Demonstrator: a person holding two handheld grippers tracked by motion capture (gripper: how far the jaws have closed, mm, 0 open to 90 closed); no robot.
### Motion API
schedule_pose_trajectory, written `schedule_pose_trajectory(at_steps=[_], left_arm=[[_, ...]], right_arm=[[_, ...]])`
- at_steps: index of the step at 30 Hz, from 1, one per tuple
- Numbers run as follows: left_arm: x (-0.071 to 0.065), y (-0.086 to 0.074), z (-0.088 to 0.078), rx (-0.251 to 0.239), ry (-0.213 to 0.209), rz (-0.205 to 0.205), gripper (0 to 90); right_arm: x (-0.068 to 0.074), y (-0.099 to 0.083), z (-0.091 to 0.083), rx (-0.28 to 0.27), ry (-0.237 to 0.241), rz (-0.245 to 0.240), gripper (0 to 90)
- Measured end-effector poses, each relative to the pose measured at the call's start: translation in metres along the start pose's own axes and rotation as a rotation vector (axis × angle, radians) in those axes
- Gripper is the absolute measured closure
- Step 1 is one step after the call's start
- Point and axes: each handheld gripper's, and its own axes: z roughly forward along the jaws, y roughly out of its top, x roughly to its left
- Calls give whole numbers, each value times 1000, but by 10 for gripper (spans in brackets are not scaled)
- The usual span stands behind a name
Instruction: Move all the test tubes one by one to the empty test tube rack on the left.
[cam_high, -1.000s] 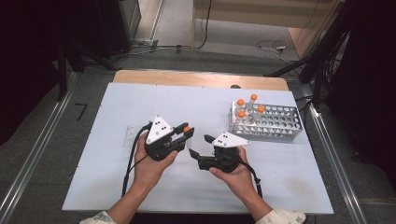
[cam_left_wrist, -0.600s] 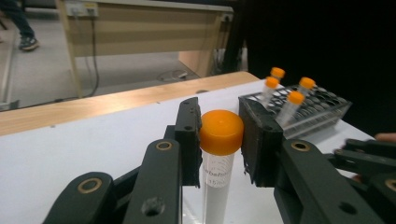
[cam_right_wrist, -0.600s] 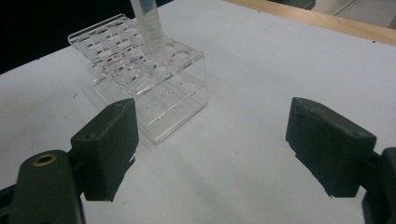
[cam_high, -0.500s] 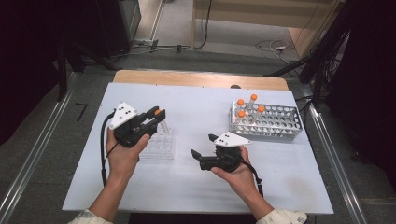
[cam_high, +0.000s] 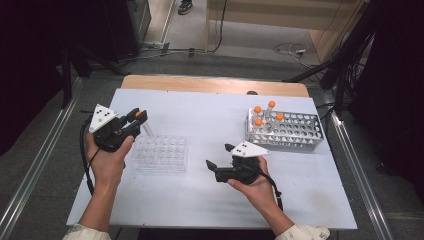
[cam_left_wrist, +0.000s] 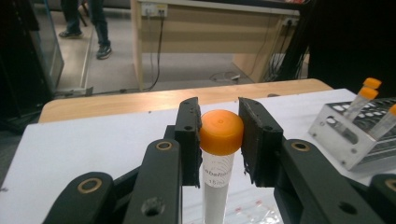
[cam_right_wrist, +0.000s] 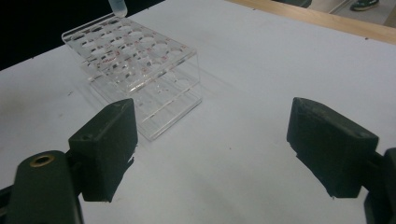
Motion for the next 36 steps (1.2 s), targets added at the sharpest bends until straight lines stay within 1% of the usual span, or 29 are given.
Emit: schedule_pose_trajectory(at_steps=[2, 3, 4, 6, 8, 12, 13, 17, 18, 21, 23, 27, 31, 34, 35, 36], left_arm=[[4, -2, 0, 11, 13, -1, 711], [8, -4, 0, 18, 31, 3, 711], [8, -4, 0, 18, 31, 3, 710], [11, -5, 0, 23, 49, 7, 710], [15, -5, -1, 21, 62, 0, 710], [18, -6, -2, 23, 70, -2, 710], [19, -6, -2, 27, 78, 5, 710], [19, -7, -2, 34, 87, 10, 710], [20, -8, -2, 43, 93, 17, 710], [20, -10, -1, 50, 92, 17, 709], [19, -13, 2, 67, 94, 24, 709], [18, -17, 5, 79, 97, 30, 709], [19, -26, 11, 116, 98, 36, 709], [18, -29, 13, 124, 98, 34, 709], [18, -31, 14, 126, 100, 39, 708], [18, -31, 14, 120, 103, 40, 707]], right_arm=[[-1, 0, 0, -2, 0, -2, 149], [-1, 0, 0, -3, 0, -4, 149], [-1, 0, -1, -3, 0, -6, 149], [-1, 0, -1, -1, 1, -6, 149], [-1, 0, -1, -1, 1, -5, 149], [0, 0, -1, 1, 0, -4, 149], [0, 0, -1, 1, 1, -5, 149], [0, 0, -1, -1, 2, -4, 149], [0, 0, -1, -1, 2, -4, 149], [0, 0, -1, 1, 1, -5, 149], [0, 0, -1, 1, 3, -3, 149], [0, 0, -1, 2, 3, -4, 149], [0, 0, -1, 4, 4, -4, 149], [0, 0, -1, 4, 5, -4, 149], [0, 0, -1, 4, 5, -4, 149], [0, 0, -1, 4, 5, -4, 149]])
